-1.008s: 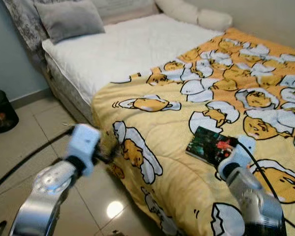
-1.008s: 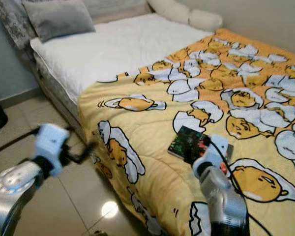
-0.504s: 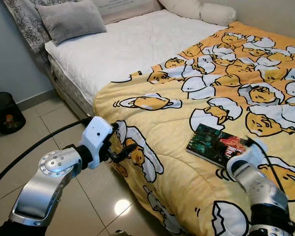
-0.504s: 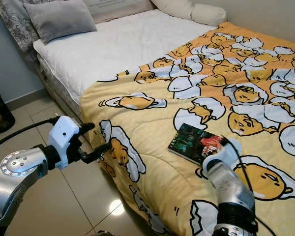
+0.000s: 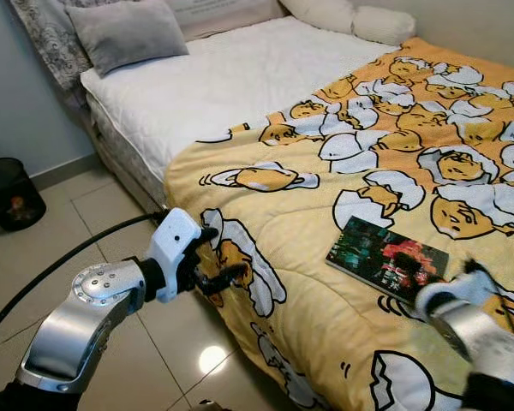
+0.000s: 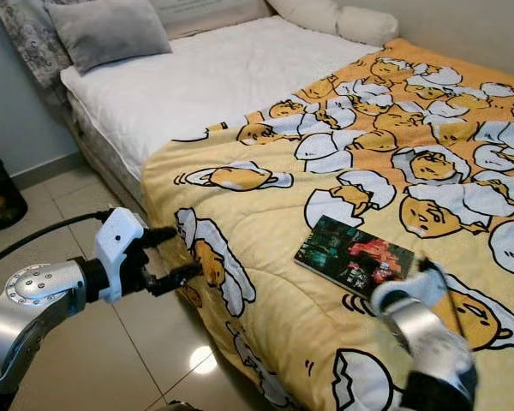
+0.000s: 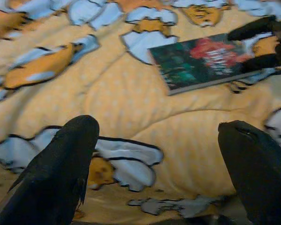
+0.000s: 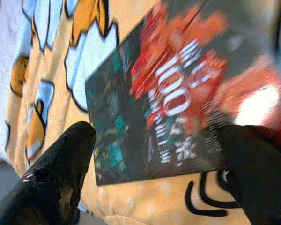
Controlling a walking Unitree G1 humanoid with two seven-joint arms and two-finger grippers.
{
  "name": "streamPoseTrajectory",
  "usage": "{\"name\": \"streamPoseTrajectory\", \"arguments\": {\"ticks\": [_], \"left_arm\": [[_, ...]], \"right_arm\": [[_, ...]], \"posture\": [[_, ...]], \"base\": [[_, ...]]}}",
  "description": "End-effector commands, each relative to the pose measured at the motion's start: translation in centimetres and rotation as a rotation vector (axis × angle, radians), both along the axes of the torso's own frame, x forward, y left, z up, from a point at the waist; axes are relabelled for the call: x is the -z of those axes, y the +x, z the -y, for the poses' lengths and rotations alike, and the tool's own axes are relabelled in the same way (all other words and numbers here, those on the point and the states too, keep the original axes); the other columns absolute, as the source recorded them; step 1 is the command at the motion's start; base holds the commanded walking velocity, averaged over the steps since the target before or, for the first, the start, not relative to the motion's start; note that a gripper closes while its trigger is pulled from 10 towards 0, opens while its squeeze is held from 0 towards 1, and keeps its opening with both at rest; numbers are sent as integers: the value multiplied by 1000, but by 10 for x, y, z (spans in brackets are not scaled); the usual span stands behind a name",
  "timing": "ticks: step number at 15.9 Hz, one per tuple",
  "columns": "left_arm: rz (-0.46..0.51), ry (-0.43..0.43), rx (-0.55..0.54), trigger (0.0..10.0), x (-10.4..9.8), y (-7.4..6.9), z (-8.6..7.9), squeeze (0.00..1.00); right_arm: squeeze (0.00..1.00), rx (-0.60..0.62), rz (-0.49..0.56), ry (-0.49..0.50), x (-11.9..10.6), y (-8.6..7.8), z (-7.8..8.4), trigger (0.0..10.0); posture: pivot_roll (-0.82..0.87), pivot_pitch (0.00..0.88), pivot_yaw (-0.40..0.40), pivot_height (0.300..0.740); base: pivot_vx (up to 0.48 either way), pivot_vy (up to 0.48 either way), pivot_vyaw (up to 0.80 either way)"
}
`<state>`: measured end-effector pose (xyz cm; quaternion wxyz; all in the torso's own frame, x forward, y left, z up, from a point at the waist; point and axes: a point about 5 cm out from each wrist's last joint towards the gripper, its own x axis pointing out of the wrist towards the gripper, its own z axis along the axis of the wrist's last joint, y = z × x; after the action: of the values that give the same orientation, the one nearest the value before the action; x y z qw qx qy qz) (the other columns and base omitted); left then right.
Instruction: Clean up the room
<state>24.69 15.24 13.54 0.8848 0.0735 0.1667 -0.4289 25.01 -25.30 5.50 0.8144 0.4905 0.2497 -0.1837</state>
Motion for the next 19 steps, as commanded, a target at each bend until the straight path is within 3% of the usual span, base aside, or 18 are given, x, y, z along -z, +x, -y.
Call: {"name": "streamPoseTrajectory", "arguments": {"ticks": [1,3,6,10,15,19], "left_arm": [[-6,-22,47,10000,-5,-2,3,596],[-35,-84,119,10000,-9,-5,9,624],[-164,-104,252,10000,-8,-13,11,627],[-180,-75,297,10000,-8,-8,12,612],[-162,-29,294,10000,-5,2,16,616],[-157,-21,291,10000,-2,2,18,616]], "right_arm": [[1000,12,18,15,-8,-2,2,10000],[1000,9,32,24,-16,-8,2,10000],[1000,21,-19,44,-19,-26,0,10000],[1000,5,-69,92,-8,-35,-12,10000],[1000,-55,-104,195,9,-15,-42,10000],[1000,-40,-79,227,12,-2,-42,10000]], "posture": [[-125,0,9,740],[-132,0,9,740],[-136,0,-6,740],[-144,0,-8,740],[-122,0,-19,740],[-113,0,-22,740]], "base": [[0,0,0],[0,0,0],[0,0,0],[0,0,0],[0,0,0],[0,0,0]]}}
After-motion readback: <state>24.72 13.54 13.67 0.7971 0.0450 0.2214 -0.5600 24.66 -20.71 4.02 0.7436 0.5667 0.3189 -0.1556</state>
